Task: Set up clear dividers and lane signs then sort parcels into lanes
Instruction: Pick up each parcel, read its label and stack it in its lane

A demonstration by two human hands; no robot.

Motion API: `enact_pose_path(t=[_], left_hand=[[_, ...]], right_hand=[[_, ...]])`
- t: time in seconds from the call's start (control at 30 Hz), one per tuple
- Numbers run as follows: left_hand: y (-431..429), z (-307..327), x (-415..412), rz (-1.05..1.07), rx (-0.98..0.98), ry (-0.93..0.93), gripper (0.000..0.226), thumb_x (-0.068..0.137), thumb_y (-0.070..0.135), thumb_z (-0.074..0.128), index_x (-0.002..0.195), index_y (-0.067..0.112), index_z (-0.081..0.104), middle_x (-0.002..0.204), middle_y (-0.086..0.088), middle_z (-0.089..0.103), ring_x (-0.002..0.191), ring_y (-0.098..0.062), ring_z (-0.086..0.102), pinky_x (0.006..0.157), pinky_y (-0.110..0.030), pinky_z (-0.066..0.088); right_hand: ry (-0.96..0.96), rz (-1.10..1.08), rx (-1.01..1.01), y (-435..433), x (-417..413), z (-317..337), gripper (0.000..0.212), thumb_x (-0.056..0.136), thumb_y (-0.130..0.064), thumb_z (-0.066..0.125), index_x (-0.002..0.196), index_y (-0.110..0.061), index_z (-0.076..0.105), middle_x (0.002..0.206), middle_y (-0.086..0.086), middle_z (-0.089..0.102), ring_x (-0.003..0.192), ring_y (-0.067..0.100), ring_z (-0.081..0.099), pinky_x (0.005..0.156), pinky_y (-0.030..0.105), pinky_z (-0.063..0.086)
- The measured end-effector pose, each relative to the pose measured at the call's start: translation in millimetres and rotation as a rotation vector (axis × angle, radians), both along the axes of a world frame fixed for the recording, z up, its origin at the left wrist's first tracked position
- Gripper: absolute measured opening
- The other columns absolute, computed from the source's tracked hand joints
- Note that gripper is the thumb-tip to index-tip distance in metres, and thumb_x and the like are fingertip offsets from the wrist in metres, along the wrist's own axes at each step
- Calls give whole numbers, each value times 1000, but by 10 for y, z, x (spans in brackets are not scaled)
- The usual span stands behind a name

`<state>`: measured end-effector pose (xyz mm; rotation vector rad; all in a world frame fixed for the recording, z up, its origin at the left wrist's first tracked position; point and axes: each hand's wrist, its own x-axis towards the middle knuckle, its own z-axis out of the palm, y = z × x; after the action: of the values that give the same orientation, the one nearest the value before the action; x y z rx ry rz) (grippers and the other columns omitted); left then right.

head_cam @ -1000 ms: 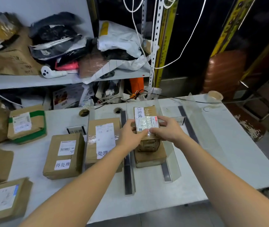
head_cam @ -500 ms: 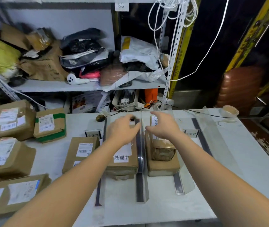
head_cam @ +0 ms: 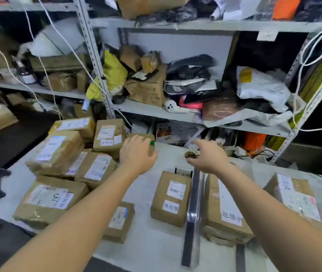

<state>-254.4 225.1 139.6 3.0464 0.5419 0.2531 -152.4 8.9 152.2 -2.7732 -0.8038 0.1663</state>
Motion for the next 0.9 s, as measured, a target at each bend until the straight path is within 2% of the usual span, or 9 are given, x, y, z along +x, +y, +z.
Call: enact_pose_path(t=[0.1,0.23,0.4,0.5,0.6,0.7,0.77,0.83,0.9], left_hand=[[673,-54,-208,55,-3,14,46,96,53,49,130,23,60,130,-1,61,127,-22,49,110,-42,35],[1623,-100,-490,108,35,44,48,94,54,48,129,24,61,125,1,63,125,-21,51,112,-43,34],[2719,-110,-795,175,27,119,41,94,54,49,117,22,60,121,-4,63,118,-27,55,101,-45,41],[3267,-118,-972,245,-25,121,49,94,53,49,130,21,59,131,-5,61,121,-30,54,98,-43,42],[3776,-152,-1121,306,-71,147,55,97,54,46,139,20,53,135,-6,60,119,-31,58,94,-41,47],[4192,-232,-1234,423,-245,150,69,96,65,43,147,18,47,141,-9,58,126,-34,56,94,-43,48],[4358,-315,-1274,472,-417,153,82,94,71,43,156,17,34,155,-10,46,138,-35,46,104,-46,43],[4458,-475,-1291,492,-562,135,85,94,71,45,158,16,30,159,-11,40,142,-34,42,111,-45,39],[4501,-656,-1339,500,-741,65,75,96,65,49,153,18,40,148,-9,53,131,-31,52,105,-41,45]], right_hand=[[5,41,-22,634,-146,-51,69,86,-49,66,149,-31,44,153,-4,50,137,25,46,99,43,51],[3,61,-59,1529,-316,-63,70,87,-52,66,150,-31,43,152,-5,50,139,25,44,104,46,48],[2,86,-92,2604,-548,-14,60,85,-49,67,140,-29,51,139,-2,60,130,26,50,94,43,50],[50,110,-55,3127,-672,-33,67,83,-51,68,144,-32,50,144,-4,57,133,24,49,97,44,52],[150,107,27,3559,-748,-113,71,87,-49,69,151,-27,45,151,-1,52,138,24,48,104,40,48],[271,93,137,3923,-814,-236,72,91,-45,69,154,-26,39,152,0,50,135,27,51,98,38,47],[348,77,186,4132,-856,-320,73,93,-43,68,156,-24,36,155,4,47,133,28,53,95,37,48],[414,51,238,4326,-902,-416,74,93,-44,68,156,-22,36,156,6,45,137,28,50,104,41,48],[513,3,295,4537,-976,-552,76,93,-46,68,156,-19,37,157,5,44,141,27,46,111,44,45]])
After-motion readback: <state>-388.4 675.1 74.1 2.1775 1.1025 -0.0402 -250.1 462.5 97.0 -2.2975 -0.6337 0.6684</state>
